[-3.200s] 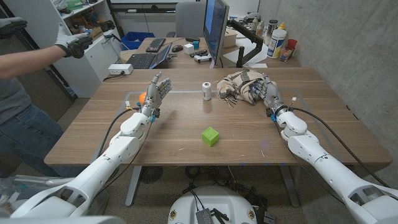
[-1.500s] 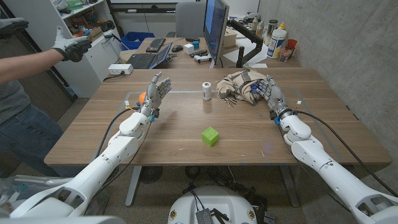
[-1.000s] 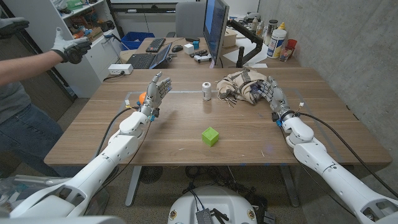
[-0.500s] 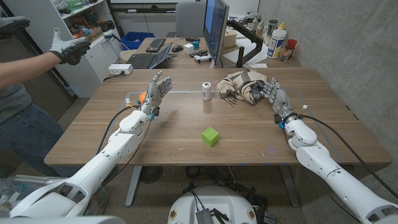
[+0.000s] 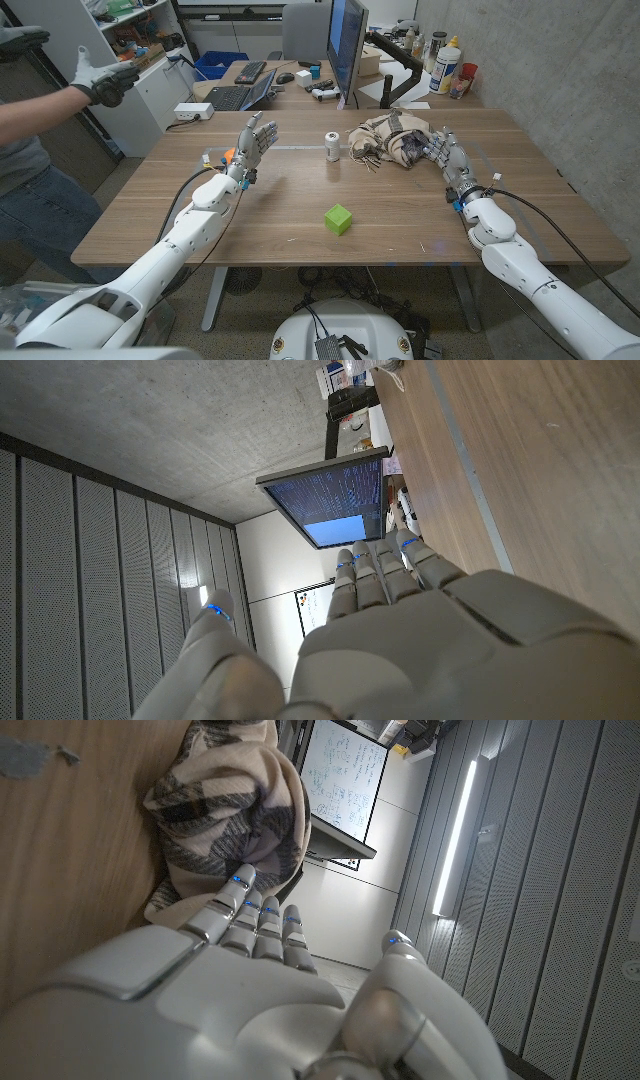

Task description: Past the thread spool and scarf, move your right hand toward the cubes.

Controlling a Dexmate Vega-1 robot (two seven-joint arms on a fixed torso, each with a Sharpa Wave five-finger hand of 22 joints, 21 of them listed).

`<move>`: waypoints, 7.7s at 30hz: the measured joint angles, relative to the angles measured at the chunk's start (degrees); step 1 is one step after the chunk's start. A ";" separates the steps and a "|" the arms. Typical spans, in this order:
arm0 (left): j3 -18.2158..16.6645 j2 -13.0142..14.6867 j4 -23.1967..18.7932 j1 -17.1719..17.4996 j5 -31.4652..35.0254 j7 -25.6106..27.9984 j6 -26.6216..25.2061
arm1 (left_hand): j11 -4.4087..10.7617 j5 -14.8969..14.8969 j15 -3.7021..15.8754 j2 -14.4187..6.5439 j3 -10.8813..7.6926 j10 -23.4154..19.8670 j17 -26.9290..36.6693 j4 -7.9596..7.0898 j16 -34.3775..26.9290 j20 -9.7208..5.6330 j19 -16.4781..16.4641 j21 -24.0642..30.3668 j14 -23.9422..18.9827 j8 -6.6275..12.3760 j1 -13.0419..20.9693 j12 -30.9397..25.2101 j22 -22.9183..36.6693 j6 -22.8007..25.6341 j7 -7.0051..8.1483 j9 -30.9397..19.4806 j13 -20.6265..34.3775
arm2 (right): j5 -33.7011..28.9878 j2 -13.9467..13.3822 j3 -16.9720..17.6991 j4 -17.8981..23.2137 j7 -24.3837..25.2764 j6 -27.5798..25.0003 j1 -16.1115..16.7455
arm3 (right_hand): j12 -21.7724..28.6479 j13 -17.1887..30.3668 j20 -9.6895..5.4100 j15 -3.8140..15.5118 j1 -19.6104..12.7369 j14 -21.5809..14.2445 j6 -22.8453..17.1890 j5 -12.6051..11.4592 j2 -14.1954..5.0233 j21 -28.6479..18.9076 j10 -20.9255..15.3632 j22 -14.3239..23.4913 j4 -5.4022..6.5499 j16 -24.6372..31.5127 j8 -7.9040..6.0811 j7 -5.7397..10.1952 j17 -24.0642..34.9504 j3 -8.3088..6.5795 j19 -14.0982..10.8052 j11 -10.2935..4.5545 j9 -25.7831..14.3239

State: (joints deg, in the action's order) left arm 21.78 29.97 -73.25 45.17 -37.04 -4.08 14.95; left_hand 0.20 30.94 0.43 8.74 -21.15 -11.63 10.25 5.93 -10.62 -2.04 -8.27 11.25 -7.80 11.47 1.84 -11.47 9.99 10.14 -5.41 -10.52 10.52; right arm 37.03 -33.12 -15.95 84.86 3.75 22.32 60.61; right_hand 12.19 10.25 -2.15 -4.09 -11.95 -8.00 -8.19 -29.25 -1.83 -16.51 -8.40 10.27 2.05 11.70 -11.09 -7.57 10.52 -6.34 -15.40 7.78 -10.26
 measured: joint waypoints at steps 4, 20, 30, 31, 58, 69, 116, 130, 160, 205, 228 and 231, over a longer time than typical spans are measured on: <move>0.09 0.00 0.32 -0.29 0.00 -0.36 -0.12 | 0.00 0.00 0.00 0.00 0.00 0.00 0.00 0.00 0.00 0.00 0.00 0.00 0.00 0.00 0.00 0.00 0.00 0.03 -0.03 0.00 0.00 | -0.24 -0.16 0.22 0.85 0.38 0.42 0.89 | 0.00 0.00 0.00 0.00 0.00 0.00 0.00 0.00 0.00 0.00 0.00 0.00 0.00 0.00 0.00 0.00 0.00 0.00 0.00 0.00 0.00; 0.30 0.41 0.77 -0.65 -0.11 -1.32 -0.70 | -0.11 0.22 0.00 0.00 0.16 0.11 0.00 0.15 0.00 -0.11 0.12 0.00 0.00 0.00 0.00 0.00 0.00 0.22 -0.21 0.00 0.00 | -2.73 0.03 0.85 3.69 1.88 4.70 5.07 | 0.00 0.30 0.00 0.14 -0.84 -0.76 -0.52 0.00 -0.36 0.22 -1.24 -0.01 -0.72 0.00 0.00 0.11 0.00 0.23 0.00 -0.62 0.00; 0.50 0.82 0.26 -0.83 -0.02 -1.47 -1.38 | -0.11 0.30 0.00 -0.24 0.39 0.11 0.00 -0.08 0.00 -0.11 0.11 0.00 0.00 0.00 0.24 0.00 0.00 0.21 -0.21 0.00 0.00 | -4.08 0.42 1.17 5.32 2.04 8.01 7.47 | 0.38 0.29 -0.21 0.41 -1.14 -1.03 -1.14 -0.21 -0.07 0.22 -1.84 -0.01 -0.95 0.00 0.00 0.10 0.00 0.47 -0.21 -0.61 0.00; 0.55 0.87 0.11 -0.87 0.05 -1.49 -1.49 | -0.11 0.44 0.00 -0.24 0.38 0.11 0.00 -0.08 0.00 -0.11 0.11 0.00 0.00 0.00 0.24 0.00 -0.01 0.21 -0.21 0.00 0.00 | -4.16 0.43 1.17 5.43 2.01 8.22 7.62 | 0.38 0.29 -0.21 0.41 -1.14 -1.03 -1.14 -0.21 -0.06 0.22 -1.84 -0.01 -0.95 0.00 0.00 0.10 0.00 0.47 -0.21 -0.61 0.00; 1.07 1.94 -1.92 -1.39 1.28 -0.82 -3.23 | -0.11 0.65 0.00 -0.24 0.78 0.11 0.00 -0.01 0.00 -0.10 0.11 0.00 0.00 0.00 0.24 0.00 0.29 0.20 -0.20 0.00 -0.01 | -8.53 2.55 0.69 7.44 1.28 15.59 10.56 | 0.89 0.28 -0.09 1.23 -1.51 -3.08 -2.47 -0.44 -0.45 0.44 -4.00 -0.01 -1.43 0.00 -0.27 0.83 0.26 0.95 -1.76 -1.33 0.00; 1.27 1.97 -2.67 -1.76 1.70 -0.63 -3.34 | -0.65 0.64 -0.15 -0.46 1.02 0.04 -0.01 0.22 0.01 -0.10 0.11 0.00 0.15 0.00 0.46 0.00 0.29 0.43 -0.43 0.00 -0.01 | -13.26 3.36 0.52 7.49 1.93 19.45 11.11 | 0.89 0.28 0.10 1.54 -1.51 -3.38 -3.63 -0.66 -0.45 0.44 -4.12 -0.01 -1.59 0.00 -0.67 1.54 0.13 1.11 -1.95 -1.46 0.00; 1.19 4.79 -7.35 -0.32 2.73 -0.18 -4.99 | -0.82 1.07 -0.13 -0.46 1.66 0.22 -0.01 0.39 0.00 0.12 0.32 0.00 0.13 0.00 0.46 0.00 0.27 0.92 -0.31 0.01 -0.01 | -39.63 6.99 3.21 10.09 8.50 28.60 12.21 | 0.89 0.27 0.00 2.97 -3.11 -5.23 -6.67 -2.17 -0.06 1.48 -5.03 -0.01 -2.53 -0.48 -0.99 2.36 -0.14 1.58 -3.29 -2.36 -0.28; 1.10 4.72 -7.36 -0.48 2.83 -0.20 -4.61 | -0.82 1.29 -0.13 -0.63 1.89 0.22 -0.01 0.16 0.01 0.12 0.32 0.00 0.13 0.00 0.62 0.00 0.27 0.94 -0.28 0.01 0.30 | -44.60 8.18 3.82 8.98 9.53 31.54 11.38 | 0.89 0.27 0.00 3.28 -3.33 -5.53 -7.18 -2.61 0.16 1.89 -6.16 -0.15 -3.23 -0.46 -0.99 2.86 -0.13 1.80 -3.28 -2.88 -0.28; 0.69 5.21 -8.04 -0.07 2.88 -0.13 -4.26 | -0.82 1.50 -0.13 -0.77 2.12 0.22 -0.01 0.39 0.01 0.12 0.32 0.00 0.13 0.00 0.76 0.00 0.26 1.22 0.00 0.00 0.29 | -63.06 9.06 5.98 9.09 14.08 36.15 9.36 | 1.33 0.27 -0.41 5.02 -7.09 -7.27 -9.10 -4.03 -0.30 2.77 -8.81 -0.14 -5.24 -0.45 -0.99 5.03 -0.11 0.62 -3.69 -4.50 -0.27; -0.35 6.27 -9.75 1.75 1.61 -0.95 -3.69 | -0.82 2.16 -0.41 -0.99 3.09 0.22 -0.01 0.39 0.01 -0.09 0.54 0.00 -0.16 0.00 0.99 0.00 0.26 1.55 -0.32 0.01 0.28 | -82.09 -2.00 -1.43 18.44 25.33 23.33 6.98 | 0.88 0.27 2.24 4.51 -12.46 -5.69 -11.46 -4.66 -2.47 5.26 -9.32 0.01 -8.15 -1.56 -0.99 7.37 -0.24 -1.35 -0.17 -5.00 -0.26; -1.49 8.31 -11.66 4.22 0.40 -1.58 -3.88 | -0.82 2.16 -0.61 -1.22 3.31 0.22 -0.01 0.62 0.01 -0.09 0.53 0.00 0.03 0.00 1.22 0.00 0.25 1.85 -0.62 0.01 0.28 | -84.17 -7.95 -8.44 21.34 27.50 14.57 5.06 | 0.88 0.57 6.87 4.31 -12.45 -4.86 -11.67 -4.16 -2.47 6.13 -9.11 0.00 -8.14 -1.56 -0.71 8.62 -0.25 -1.35 4.81 -5.46 -0.26; -1.71 8.53 -11.89 4.51 0.23 -1.69 -3.89 | -0.82 2.16 -0.61 -1.22 3.47 0.22 -0.01 0.46 0.01 -0.09 0.53 0.00 0.03 0.00 1.22 0.00 0.26 1.85 -0.62 0.01 0.28 | -84.17 -8.49 -9.25 21.62 27.36 13.52 4.82 | 0.88 0.56 7.82 4.51 -12.45 -4.67 -11.56 -3.77 -2.47 6.13 -9.20 0.00 -8.14 -1.56 -0.71 8.72 -0.25 -1.35 4.95 -5.55 -0.26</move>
State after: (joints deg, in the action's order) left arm 20.07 38.50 -85.14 49.67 -36.81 -5.76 11.06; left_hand -0.61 33.11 -0.17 7.51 -17.68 -11.41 10.25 6.39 -10.61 -2.13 -7.74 11.25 -7.77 11.47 3.06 -11.47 10.25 12.00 -6.03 -10.51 10.80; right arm -47.14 -41.61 -25.19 106.48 31.11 35.84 65.43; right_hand 13.07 10.82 5.67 0.42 -24.40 -12.67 -19.75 -33.02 -4.30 -10.38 -17.60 10.26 -6.08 10.13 -11.80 1.15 10.27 -7.69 -10.46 2.23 -10.52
